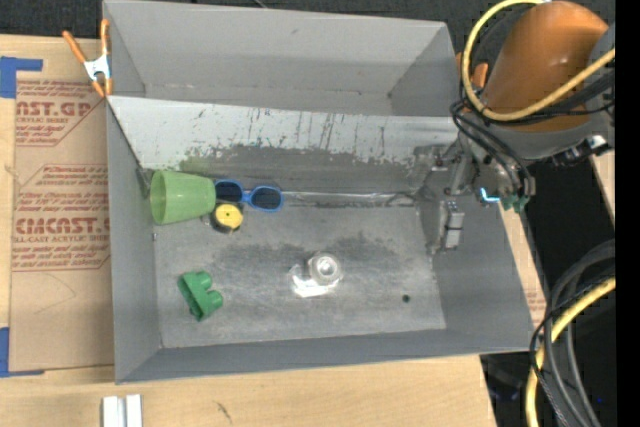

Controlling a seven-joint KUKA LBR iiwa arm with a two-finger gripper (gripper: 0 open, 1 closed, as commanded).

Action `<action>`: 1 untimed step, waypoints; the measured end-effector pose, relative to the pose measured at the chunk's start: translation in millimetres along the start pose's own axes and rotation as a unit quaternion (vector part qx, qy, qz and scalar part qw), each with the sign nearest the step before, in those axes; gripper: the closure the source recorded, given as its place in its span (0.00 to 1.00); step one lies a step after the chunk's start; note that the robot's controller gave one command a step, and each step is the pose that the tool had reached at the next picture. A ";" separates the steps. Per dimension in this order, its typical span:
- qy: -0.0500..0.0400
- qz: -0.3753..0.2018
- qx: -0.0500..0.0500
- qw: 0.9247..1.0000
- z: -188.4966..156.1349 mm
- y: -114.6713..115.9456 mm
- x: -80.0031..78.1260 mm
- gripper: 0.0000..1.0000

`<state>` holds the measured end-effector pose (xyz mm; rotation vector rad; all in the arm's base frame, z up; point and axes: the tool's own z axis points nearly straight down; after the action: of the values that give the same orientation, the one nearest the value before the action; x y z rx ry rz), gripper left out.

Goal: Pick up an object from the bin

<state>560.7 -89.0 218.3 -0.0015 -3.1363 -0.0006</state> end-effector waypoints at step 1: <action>0.003 0.027 -0.001 1.000 118.4 32.2 78.3 0.00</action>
Offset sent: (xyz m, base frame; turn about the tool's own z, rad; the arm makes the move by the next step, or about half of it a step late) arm -0.0748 0.0305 -0.1130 0.0554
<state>481.8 -56.7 100.3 -0.0875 -3.1285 -0.0038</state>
